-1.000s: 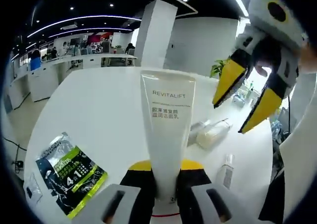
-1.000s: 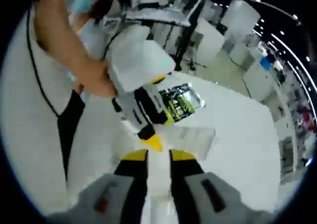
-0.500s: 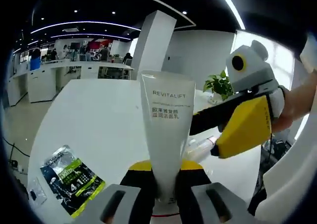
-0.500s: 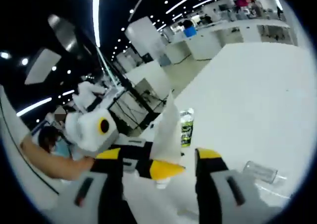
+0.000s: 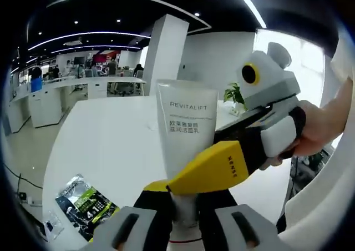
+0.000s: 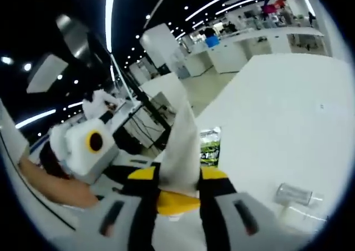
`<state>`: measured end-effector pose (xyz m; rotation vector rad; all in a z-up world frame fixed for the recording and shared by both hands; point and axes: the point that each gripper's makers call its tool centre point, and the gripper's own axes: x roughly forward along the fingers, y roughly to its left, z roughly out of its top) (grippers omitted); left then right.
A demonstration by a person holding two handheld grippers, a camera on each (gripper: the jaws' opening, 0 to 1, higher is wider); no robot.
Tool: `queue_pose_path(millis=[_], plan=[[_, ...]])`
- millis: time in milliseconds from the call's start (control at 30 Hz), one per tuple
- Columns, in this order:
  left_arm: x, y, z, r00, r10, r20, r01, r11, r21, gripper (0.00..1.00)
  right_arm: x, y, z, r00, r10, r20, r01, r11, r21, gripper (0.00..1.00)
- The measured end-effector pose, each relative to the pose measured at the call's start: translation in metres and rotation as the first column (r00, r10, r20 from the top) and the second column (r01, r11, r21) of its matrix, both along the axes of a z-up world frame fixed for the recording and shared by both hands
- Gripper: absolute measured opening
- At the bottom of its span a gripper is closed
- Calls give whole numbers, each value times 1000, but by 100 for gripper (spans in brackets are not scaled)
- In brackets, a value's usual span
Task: Arrange the skincare products in the storage area until every visible bottle or jar stands upright without overlapping.
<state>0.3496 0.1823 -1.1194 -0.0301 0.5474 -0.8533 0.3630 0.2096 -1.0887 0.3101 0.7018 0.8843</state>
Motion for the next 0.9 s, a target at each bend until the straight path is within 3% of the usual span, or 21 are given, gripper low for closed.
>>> queue_pose_path(millis=[233,300,333,367,433,633,900], plan=[[-6,2,4,1000,0,-6,0,1000,9,21,-6,3,7,997,59,39,-60,998,20,17],[-8,3,5,1000,-2,-7,2,1000,3,32,-8,4,8,996,75,46,-76,997,15,12],[-4,6,5,1000,30,-3,-30,1000,4,32,-7,5,11,990,106,96,-106,994,2,12],[-10,6,6,1000,12,-8,-12,1000,5,32,-15,4,10,993,104,59,-105,994,12,12],[-14,7,7,1000,9,-11,-10,1000,-7,32,-18,5,11,990,122,64,-123,992,14,11],[-22,6,8,1000,-9,-17,9,1000,-20,32,-27,6,12,978,185,99,-184,983,-20,11],[-34,16,17,999,-50,15,50,998,-28,31,-33,10,12,953,262,150,-253,964,-77,11]])
